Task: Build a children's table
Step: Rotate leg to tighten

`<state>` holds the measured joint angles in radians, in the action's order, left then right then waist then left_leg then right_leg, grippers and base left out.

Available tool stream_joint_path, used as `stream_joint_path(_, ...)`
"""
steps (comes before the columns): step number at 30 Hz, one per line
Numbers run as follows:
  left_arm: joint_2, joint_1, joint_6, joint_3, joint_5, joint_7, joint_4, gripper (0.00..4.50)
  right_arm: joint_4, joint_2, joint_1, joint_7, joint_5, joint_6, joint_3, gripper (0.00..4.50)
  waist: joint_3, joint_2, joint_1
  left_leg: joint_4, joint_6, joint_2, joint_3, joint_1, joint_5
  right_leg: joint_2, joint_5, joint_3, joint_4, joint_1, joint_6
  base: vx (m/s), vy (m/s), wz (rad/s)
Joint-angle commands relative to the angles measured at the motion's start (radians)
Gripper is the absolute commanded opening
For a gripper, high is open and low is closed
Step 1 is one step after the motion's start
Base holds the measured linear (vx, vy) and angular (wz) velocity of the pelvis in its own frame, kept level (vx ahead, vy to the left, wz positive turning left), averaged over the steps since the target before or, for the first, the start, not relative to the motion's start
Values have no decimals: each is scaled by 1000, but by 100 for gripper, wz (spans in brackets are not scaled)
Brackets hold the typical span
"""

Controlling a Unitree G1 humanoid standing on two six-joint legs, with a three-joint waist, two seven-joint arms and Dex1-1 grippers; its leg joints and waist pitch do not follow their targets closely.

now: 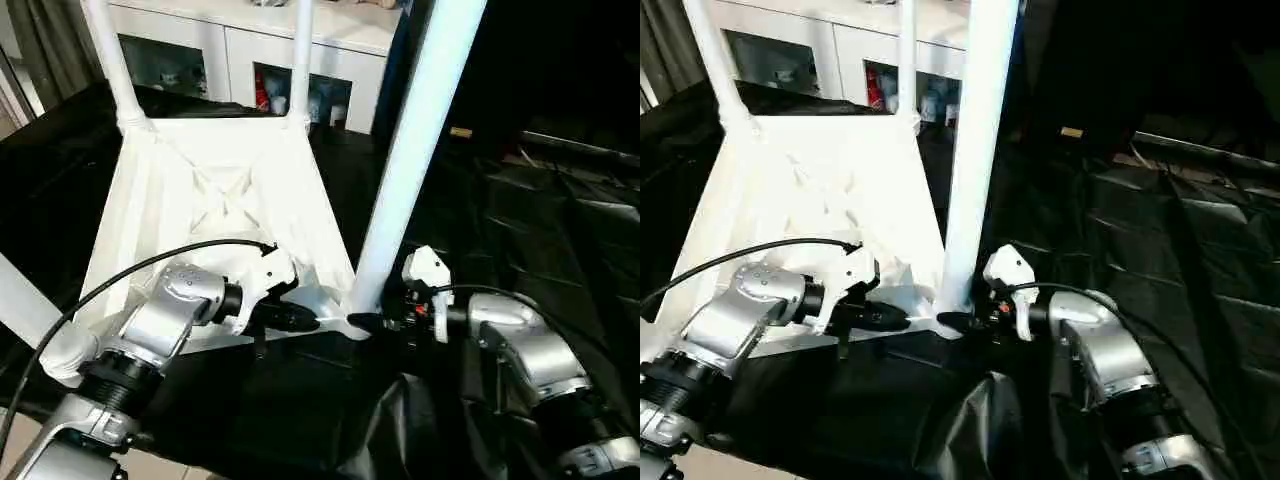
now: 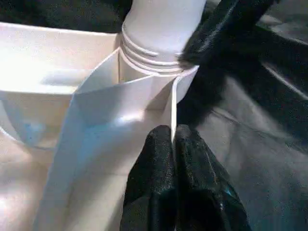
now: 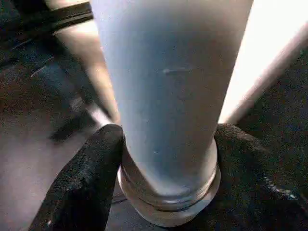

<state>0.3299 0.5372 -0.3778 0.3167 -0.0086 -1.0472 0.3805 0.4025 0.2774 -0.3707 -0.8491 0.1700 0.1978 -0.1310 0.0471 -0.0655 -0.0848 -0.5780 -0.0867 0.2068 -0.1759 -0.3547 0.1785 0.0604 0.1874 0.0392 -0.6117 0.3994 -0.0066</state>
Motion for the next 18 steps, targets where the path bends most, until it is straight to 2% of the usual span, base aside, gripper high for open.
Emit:
stream_joint_path(1, -50, 11, -26, -27, 14, 139, 57, 0, 35, -35, -1, 113, -18, 35, 15, 270, -50, -6, 1, 68, -12, 19, 4, 6, 231, 72, 348, -36, 84, -40, -152, 0, 0, 0)
stream_joint_path(2, -81, 22, -39, -29, 17, 177, 74, 0, 40, -65, -3, 173, -9, 52, 38, 270, -51, -6, 0, 69, -14, 19, 6, 3, 228, 73, 355, -35, 84, -43, -144, 0, 0, 0)
stream_joint_path(3, -101, 28, -48, -30, 19, 200, 84, 0, 42, -84, -3, 210, -3, 63, 51, 270, -49, -7, 1, 68, -10, 19, 4, 8, 241, 72, 372, -36, 90, -37, -131, 0, 0, 0)
stream_joint_path(4, -130, 39, -52, -29, 27, 238, 101, 0, 43, -105, -3, 250, -8, 73, 55, 270, -49, -7, 1, 68, -10, 19, 4, 8, 241, 72, 372, -36, 90, -37, -131, 0, 0, 0)
stream_joint_path(6, -168, 55, -57, -23, 39, 287, 125, 0, 42, -133, 0, 305, -27, 76, 50, 270, -51, -6, -2, 69, -8, 19, 5, 9, 241, 72, 381, -37, 94, -34, -120, 0, 0, 0)
stream_joint_path(7, -197, 69, -52, -18, 51, 326, 146, 0, 39, -156, 4, 339, -43, 76, 41, 270, -52, -2, -2, 69, -10, 19, 5, 7, 233, 71, 358, -37, 92, -35, -121, 0, 0, 0)
stream_joint_path(9, -242, 92, -18, -15, 69, 379, 183, 0, 22, -194, 10, 369, -75, 60, 12, 270, -53, -2, -4, 68, -10, 17, 4, 8, 235, 69, 336, -37, 93, -35, -118, 0, 0, 0)
stream_joint_path(11, -245, 94, -15, -12, 67, 371, 183, 0, 12, -198, 13, 354, -80, 38, -2, 270, -53, -2, -4, 70, -6, 17, 6, 6, 241, 71, 339, -37, 92, -38, -117, 0, 0, 0)
stream_joint_path(12, -236, 93, -20, -8, 67, 351, 175, 0, -6, -191, 17, 324, -80, 11, -14, 270, -54, 1, -6, 70, -1, 18, 6, 7, 243, 71, 331, -37, 92, -36, -119, 0, 0, 0)
stream_joint_path(14, -214, 88, -17, -3, 67, 323, 164, 0, -24, -181, 18, 284, -54, -6, -6, 270, -55, 0, -6, 69, 5, 18, 5, 5, 239, 71, 312, -37, 90, -39, -124, 0, 0, 0)
stream_joint_path(16, -195, 85, -15, -4, 64, 299, 157, 0, -33, -172, 12, 246, -12, 12, 17, 320, -56, -1, -7, 69, 14, 18, 5, 3, 219, 70, 272, -37, 85, -42, -135, 0, 0, 0)
stream_joint_path(17, -185, 82, -3, -1, 64, 281, 150, 0, -37, -165, 9, 228, 3, 20, 24, 320, -57, -1, -7, 68, 17, 18, 5, 3, 216, 70, 260, -37, 83, -42, -139, 0, 0, 0)
stream_joint_path(18, -169, 73, 11, 2, 59, 252, 135, 0, -44, -144, 5, 189, 17, 28, 25, 341, -55, -2, -7, 69, 23, 19, 5, 1, 216, 69, 254, -36, 84, -43, -141, 0, 0, 0)
